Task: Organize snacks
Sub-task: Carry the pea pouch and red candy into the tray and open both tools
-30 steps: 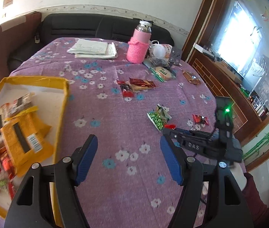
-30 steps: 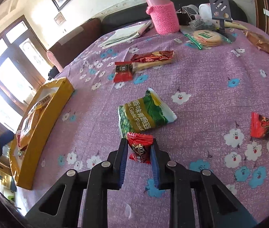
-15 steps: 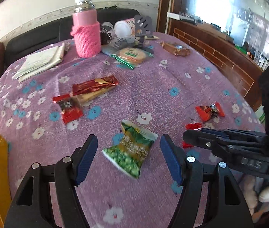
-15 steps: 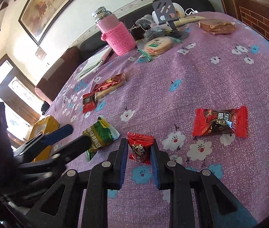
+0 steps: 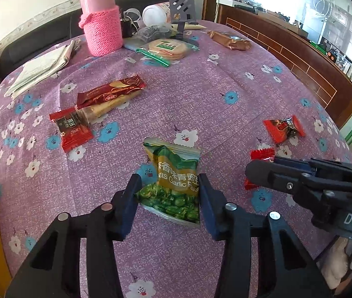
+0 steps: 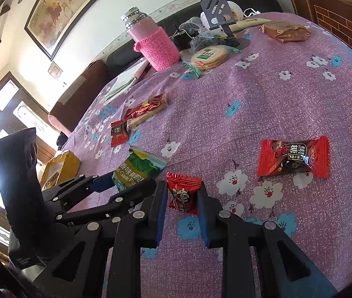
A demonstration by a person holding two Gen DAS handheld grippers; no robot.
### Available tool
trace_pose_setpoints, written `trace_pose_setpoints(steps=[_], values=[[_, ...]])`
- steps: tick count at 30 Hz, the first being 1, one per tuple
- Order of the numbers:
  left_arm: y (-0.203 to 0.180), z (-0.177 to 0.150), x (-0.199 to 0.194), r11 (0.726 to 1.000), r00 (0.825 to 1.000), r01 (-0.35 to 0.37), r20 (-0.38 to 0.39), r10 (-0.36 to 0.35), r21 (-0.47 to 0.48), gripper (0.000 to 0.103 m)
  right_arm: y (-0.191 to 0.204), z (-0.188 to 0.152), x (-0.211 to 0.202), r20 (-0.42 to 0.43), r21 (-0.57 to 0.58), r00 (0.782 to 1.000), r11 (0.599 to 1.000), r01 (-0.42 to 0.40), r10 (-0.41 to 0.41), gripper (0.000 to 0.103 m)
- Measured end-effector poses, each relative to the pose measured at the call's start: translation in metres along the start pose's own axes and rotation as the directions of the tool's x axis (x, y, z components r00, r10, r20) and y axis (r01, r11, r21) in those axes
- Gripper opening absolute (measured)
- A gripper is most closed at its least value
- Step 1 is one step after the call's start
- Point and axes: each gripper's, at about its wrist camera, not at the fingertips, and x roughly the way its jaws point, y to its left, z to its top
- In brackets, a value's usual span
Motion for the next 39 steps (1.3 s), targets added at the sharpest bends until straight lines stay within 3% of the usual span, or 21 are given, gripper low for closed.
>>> trace_pose_setpoints(steps=[8, 14, 18, 22, 28, 34, 39], values=[[0.007, -0.012, -0.035, 0.997, 0.999, 0.005, 0.054, -0.001, -0.071, 0.041, 0.006, -0.001, 0.0, 0.006, -0.024, 1.0, 0.999, -0.029, 0.03, 0.024], [0.028, -0.041, -0.104, 0.988, 0.989, 0.008, 0.149, 0.015, -0.152, 0.042, 0.017, -0.003, -0.002, 0.025, -0.068, 0.998, 0.996, -0.057, 0.059, 0.024], [0.061, -0.067, -0.149, 0.967, 0.979, 0.001, 0.198, 0.051, -0.256, 0.042, 0.021, -0.005, -0.001, 0.036, -0.082, 0.998, 0.995, -0.051, 0.054, 0.024], [0.1, -0.103, -0.19, 0.929, 0.962, -0.033, 0.239, 0.129, -0.368, 0.042, 0.022, -0.007, 0.001, 0.04, -0.087, 0.998, 0.995, -0.039, 0.043, 0.024], [0.146, -0.152, -0.223, 0.872, 0.946, -0.097, 0.229, 0.231, -0.48, 0.042, 0.046, -0.01, -0.001, -0.002, -0.075, 0.997, 0.994, -0.078, 0.078, 0.024], [0.186, -0.19, -0.233, 0.801, 0.937, -0.136, 0.187, 0.295, -0.583, 0.042, 0.128, -0.016, -0.01, -0.058, -0.178, 0.98, 0.964, -0.197, 0.19, 0.023], [0.202, -0.21, -0.223, 0.764, 0.942, -0.158, 0.136, 0.306, -0.625, 0.042, 0.201, -0.033, 0.006, -0.156, -0.263, 0.956, 0.922, -0.283, 0.248, 0.023]])
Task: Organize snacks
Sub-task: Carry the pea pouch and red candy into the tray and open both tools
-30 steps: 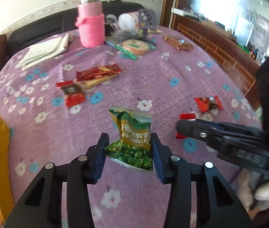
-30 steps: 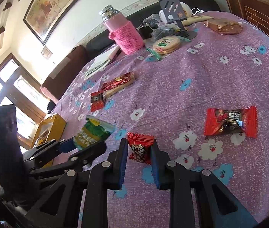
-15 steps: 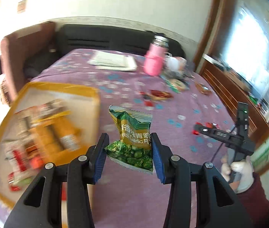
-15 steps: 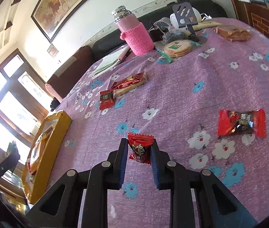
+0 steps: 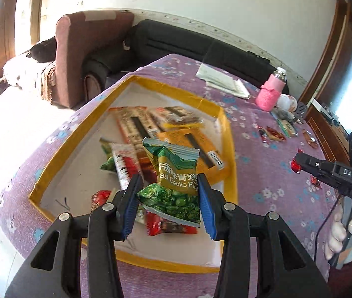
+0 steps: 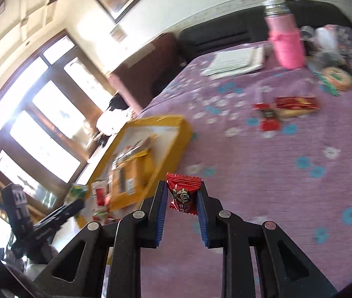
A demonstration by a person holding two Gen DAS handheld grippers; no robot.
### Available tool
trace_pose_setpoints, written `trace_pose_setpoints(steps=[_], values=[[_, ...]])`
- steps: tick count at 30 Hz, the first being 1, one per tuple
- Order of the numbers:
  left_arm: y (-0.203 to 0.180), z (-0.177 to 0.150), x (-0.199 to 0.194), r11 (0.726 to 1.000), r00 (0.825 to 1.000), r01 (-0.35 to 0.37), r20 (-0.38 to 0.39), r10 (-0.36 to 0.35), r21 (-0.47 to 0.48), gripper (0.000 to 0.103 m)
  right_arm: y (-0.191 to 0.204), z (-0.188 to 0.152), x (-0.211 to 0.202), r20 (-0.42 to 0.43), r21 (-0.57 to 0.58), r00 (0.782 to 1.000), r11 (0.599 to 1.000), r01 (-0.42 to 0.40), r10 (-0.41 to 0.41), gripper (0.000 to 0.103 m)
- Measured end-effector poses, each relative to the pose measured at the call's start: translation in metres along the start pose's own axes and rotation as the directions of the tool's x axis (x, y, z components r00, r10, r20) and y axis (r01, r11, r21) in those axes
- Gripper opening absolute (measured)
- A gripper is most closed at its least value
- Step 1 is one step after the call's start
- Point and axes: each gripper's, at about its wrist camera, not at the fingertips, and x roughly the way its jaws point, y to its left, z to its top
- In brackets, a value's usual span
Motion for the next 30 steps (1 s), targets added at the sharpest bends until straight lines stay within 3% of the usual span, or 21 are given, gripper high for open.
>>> trace_pose_setpoints(steps=[7, 14, 18, 23, 30], values=[[0.016, -0.005, 0.009, 0.999, 0.999, -0.032, -0.012, 0.032, -0.01, 0.043, 0.073, -0.016, 0.061, -0.122, -0.107, 0.991, 0.992, -0.072, 0.059, 0.023], [0.025, -0.007, 0.012, 0.999, 0.999, -0.033, -0.019, 0.033, -0.024, 0.044, 0.109, -0.038, 0.1, -0.195, -0.187, 0.981, 0.981, -0.056, 0.019, 0.024], [0.024, -0.006, 0.005, 0.999, 1.0, -0.023, -0.003, 0.023, -0.024, 0.047, 0.115, -0.045, 0.108, -0.188, -0.249, 0.982, 0.968, -0.016, -0.031, 0.027], [0.022, -0.002, -0.007, 0.999, 0.999, -0.039, 0.036, 0.04, -0.031, 0.054, 0.12, -0.045, 0.101, -0.158, -0.255, 0.987, 0.967, -0.028, -0.013, 0.041], [0.004, 0.0, -0.023, 0.99, 0.987, -0.136, 0.093, 0.133, 0.035, 0.055, 0.116, -0.041, 0.073, -0.077, -0.236, 0.997, 0.972, -0.016, -0.002, 0.045]])
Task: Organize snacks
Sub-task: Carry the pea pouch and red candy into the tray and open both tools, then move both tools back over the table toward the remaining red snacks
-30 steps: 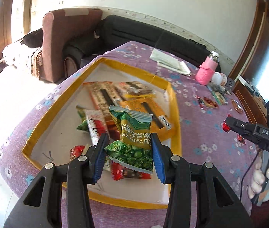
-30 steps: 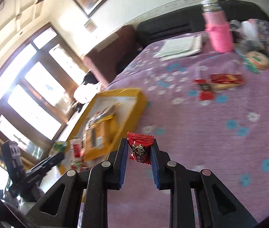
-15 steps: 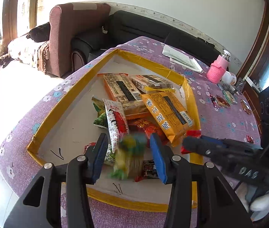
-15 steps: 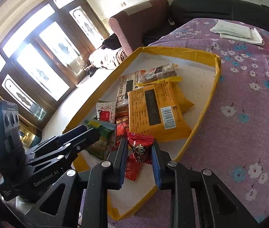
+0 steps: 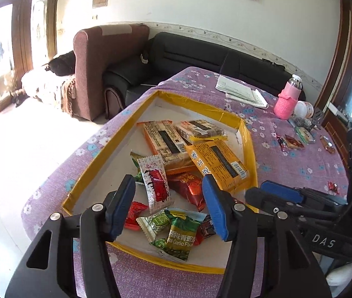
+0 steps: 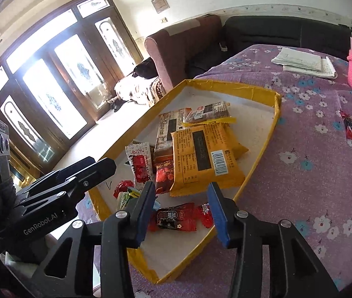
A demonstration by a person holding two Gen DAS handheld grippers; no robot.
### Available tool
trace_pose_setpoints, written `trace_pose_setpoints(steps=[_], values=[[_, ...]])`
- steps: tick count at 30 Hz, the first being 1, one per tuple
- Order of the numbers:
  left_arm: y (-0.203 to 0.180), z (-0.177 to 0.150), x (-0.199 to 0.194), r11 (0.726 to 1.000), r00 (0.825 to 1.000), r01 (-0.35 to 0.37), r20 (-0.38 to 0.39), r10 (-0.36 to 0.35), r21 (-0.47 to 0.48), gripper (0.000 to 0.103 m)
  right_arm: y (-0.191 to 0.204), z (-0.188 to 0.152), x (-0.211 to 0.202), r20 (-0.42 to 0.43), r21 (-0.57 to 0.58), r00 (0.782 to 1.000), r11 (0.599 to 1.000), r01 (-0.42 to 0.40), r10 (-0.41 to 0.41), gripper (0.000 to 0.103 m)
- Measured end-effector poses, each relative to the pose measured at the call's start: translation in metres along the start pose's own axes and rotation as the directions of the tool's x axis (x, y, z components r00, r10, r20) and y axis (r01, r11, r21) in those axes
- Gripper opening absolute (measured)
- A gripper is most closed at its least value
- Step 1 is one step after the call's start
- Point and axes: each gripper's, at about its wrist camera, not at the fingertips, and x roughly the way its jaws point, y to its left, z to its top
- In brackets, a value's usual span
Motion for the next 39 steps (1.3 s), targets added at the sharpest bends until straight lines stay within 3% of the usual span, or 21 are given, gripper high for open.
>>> trace_pose_setpoints(steps=[5, 13, 26, 28, 31, 32, 35, 37, 38, 39], values=[[-0.017, -0.001, -0.005, 0.998, 0.999, -0.041, 0.014, 0.041, 0.055, 0.055, -0.012, -0.006, -0.011, 0.009, 0.024, 1.0, 1.0, 0.011, -0.011, 0.045], [-0.038, -0.003, -0.011, 0.993, 0.999, -0.05, 0.017, 0.049, 0.11, 0.055, -0.032, -0.01, -0.034, 0.049, 0.078, 0.999, 0.997, 0.018, -0.022, 0.052], [-0.063, -0.008, -0.018, 0.986, 0.999, -0.035, 0.011, 0.034, 0.163, 0.055, -0.055, -0.02, -0.052, 0.075, 0.132, 0.997, 0.991, 0.023, -0.033, 0.053], [-0.063, -0.007, -0.019, 0.988, 1.0, 0.01, 0.0, -0.01, 0.152, 0.055, -0.059, -0.021, -0.055, 0.08, 0.135, 0.996, 0.99, 0.027, -0.038, 0.053], [-0.062, 0.004, -0.03, 0.981, 0.987, 0.161, -0.033, -0.158, 0.104, 0.06, -0.067, -0.022, -0.069, 0.098, 0.134, 0.993, 0.99, 0.047, -0.061, 0.053], [-0.061, 0.011, -0.035, 0.969, 0.972, 0.232, -0.05, -0.228, 0.08, 0.067, -0.071, -0.02, -0.079, 0.112, 0.132, 0.991, 0.989, 0.063, -0.078, 0.053], [-0.063, 0.038, -0.065, 0.914, 0.916, 0.4, -0.019, -0.4, 0.069, 0.069, -0.094, -0.012, -0.129, 0.166, 0.152, 0.973, 0.979, 0.134, -0.159, 0.053], [-0.069, 0.062, -0.094, 0.889, 0.896, 0.436, 0.021, -0.443, 0.139, 0.069, -0.111, -0.006, -0.168, 0.197, 0.187, 0.962, 0.97, 0.154, -0.191, 0.053], [-0.074, 0.072, -0.103, 0.887, 0.898, 0.427, 0.033, -0.439, 0.176, 0.069, -0.124, 0.0, -0.2, 0.222, 0.217, 0.95, 0.961, 0.17, -0.218, 0.053], [-0.08, 0.087, -0.119, 0.892, 0.912, 0.382, 0.057, -0.406, 0.241, 0.069, -0.132, 0.005, -0.225, 0.238, 0.24, 0.939, 0.952, 0.189, -0.247, 0.053]])
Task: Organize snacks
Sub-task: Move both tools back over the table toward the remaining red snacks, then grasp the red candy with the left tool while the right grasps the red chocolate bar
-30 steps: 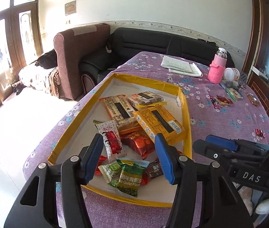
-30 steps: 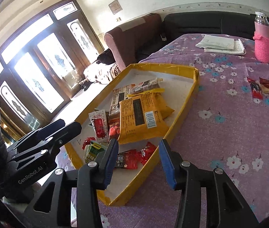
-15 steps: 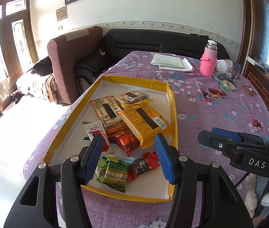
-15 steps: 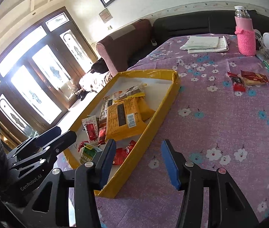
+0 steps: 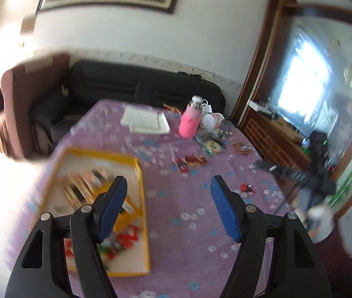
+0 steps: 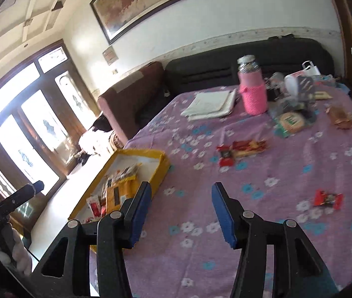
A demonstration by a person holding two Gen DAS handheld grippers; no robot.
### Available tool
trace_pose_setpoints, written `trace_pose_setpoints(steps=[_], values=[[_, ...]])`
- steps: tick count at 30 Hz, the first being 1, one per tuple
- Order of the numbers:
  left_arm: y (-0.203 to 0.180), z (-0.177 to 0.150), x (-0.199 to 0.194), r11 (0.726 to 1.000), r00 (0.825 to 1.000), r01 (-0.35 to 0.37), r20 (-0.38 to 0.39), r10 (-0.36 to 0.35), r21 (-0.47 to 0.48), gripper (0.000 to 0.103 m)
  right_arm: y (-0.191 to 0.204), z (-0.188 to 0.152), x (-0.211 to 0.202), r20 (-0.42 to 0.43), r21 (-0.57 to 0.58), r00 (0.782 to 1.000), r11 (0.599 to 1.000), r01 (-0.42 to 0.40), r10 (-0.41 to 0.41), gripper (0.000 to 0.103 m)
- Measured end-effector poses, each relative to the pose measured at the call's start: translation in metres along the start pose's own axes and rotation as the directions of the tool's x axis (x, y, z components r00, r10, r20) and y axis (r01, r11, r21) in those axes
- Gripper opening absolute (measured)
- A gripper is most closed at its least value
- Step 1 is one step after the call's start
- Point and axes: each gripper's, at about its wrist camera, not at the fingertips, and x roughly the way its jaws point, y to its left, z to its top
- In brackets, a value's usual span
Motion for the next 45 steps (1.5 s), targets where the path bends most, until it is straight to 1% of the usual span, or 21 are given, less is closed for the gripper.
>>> trace_pose_setpoints(steps=[2, 4, 6, 7, 8, 9, 12, 14, 16, 19, 22, 23, 28, 32, 34, 37, 38, 40, 43, 44, 45], values=[[-0.013, 0.031, -0.018, 0.984, 0.992, -0.117, 0.065, 0.109, 0.132, 0.071, -0.022, 0.032, -0.05, 0.051, 0.036, 0.997, 0.998, 0.057, -0.058, 0.053], [-0.025, 0.066, -0.027, 0.932, 0.96, -0.267, 0.148, 0.237, 0.244, 0.077, -0.036, 0.065, -0.101, 0.119, 0.069, 0.988, 0.993, 0.092, -0.1, 0.053], [-0.028, 0.099, -0.028, 0.878, 0.911, -0.401, 0.216, 0.352, 0.261, 0.077, -0.043, 0.098, -0.144, 0.175, 0.082, 0.974, 0.988, 0.132, -0.144, 0.061], [-0.025, 0.109, -0.026, 0.872, 0.9, -0.422, 0.225, 0.372, 0.247, 0.078, -0.045, 0.112, -0.161, 0.203, 0.082, 0.965, 0.985, 0.153, -0.167, 0.066], [-0.021, 0.122, -0.023, 0.881, 0.898, -0.423, 0.227, 0.377, 0.213, 0.082, -0.047, 0.124, -0.173, 0.23, 0.083, 0.955, 0.982, 0.172, -0.187, 0.069], [-0.014, 0.135, -0.017, 0.909, 0.908, -0.391, 0.221, 0.356, 0.146, 0.083, -0.049, 0.134, -0.183, 0.261, 0.083, 0.942, 0.977, 0.198, -0.213, 0.072], [0.005, 0.142, 0.011, 0.975, 0.956, -0.221, 0.191, 0.222, -0.023, 0.084, -0.063, 0.147, -0.183, 0.306, 0.092, 0.922, 0.971, 0.22, -0.238, 0.076], [0.008, 0.133, 0.048, 0.991, 0.983, -0.119, 0.131, 0.127, -0.067, 0.084, -0.078, 0.145, -0.159, 0.268, 0.108, 0.933, 0.969, 0.22, -0.242, 0.076], [-0.002, 0.12, 0.087, 0.997, 0.997, -0.029, 0.066, 0.034, -0.075, 0.083, -0.096, 0.135, -0.113, 0.177, 0.115, 0.954, 0.967, 0.225, -0.243, 0.075], [-0.023, 0.099, 0.136, 0.997, 0.999, 0.04, -0.012, -0.041, -0.06, 0.083, -0.107, 0.118, -0.038, 0.047, 0.068, 0.978, 0.978, 0.198, -0.202, 0.061], [-0.032, 0.081, 0.192, 0.99, 0.989, 0.094, -0.106, -0.105, -0.11, 0.077, -0.108, 0.103, 0.035, -0.069, 0.025, 0.985, 0.986, 0.162, -0.16, 0.058], [-0.032, 0.076, 0.207, 0.985, 0.983, 0.109, -0.132, -0.126, -0.135, 0.072, -0.108, 0.1, 0.057, -0.102, 0.022, 0.984, 0.989, 0.148, -0.145, 0.057], [-0.021, 0.046, 0.259, 0.973, 0.965, 0.075, -0.232, -0.126, -0.216, 0.072, -0.113, 0.091, 0.193, -0.258, 0.023, 0.957, 0.989, 0.144, -0.133, 0.057], [-0.003, 0.032, 0.289, 0.964, 0.951, 0.027, -0.291, -0.106, -0.263, 0.072, -0.118, 0.086, 0.274, -0.327, 0.016, 0.929, 0.981, 0.191, -0.175, 0.057], [0.003, 0.027, 0.301, 0.957, 0.946, 0.011, -0.308, -0.104, -0.289, 0.072, -0.122, 0.083, 0.301, -0.358, 0.026, 0.917, 0.98, 0.199, -0.177, 0.048], [0.008, 0.021, 0.315, 0.949, 0.935, 0.006, -0.336, -0.117, -0.315, 0.072, -0.126, 0.073, 0.319, -0.42, 0.011, 0.89, 0.979, 0.203, -0.18, 0.023], [0.009, 0.02, 0.319, 0.949, 0.931, 0.008, -0.343, -0.123, -0.316, 0.071, -0.126, 0.068, 0.315, -0.423, 0.003, 0.889, 0.981, 0.194, -0.174, 0.022], [0.009, 0.018, 0.325, 0.951, 0.927, 0.006, -0.356, -0.121, -0.309, 0.071, -0.126, 0.055, 0.299, -0.479, 0.003, 0.867, 0.987, 0.159, -0.138, 0.019], [0.009, 0.015, 0.334, 0.951, 0.923, 0.009, -0.364, -0.127, -0.308, 0.071, -0.13, 0.035, 0.269, -0.573, 0.075, 0.819, 0.993, 0.089, -0.03, 0.023], [0.008, 0.013, 0.34, 0.952, 0.92, 0.01, -0.371, -0.129, -0.305, 0.071, -0.13, 0.034, 0.259, -0.572, 0.099, 0.82, 0.993, 0.069, 0.0, 0.023], [0.006, 0.011, 0.344, 0.952, 0.915, 0.011, -0.38, -0.132, -0.305, 0.071, -0.132, 0.034, 0.246, -0.543, 0.112, 0.839, 0.992, 0.063, 0.008, 0.025]])
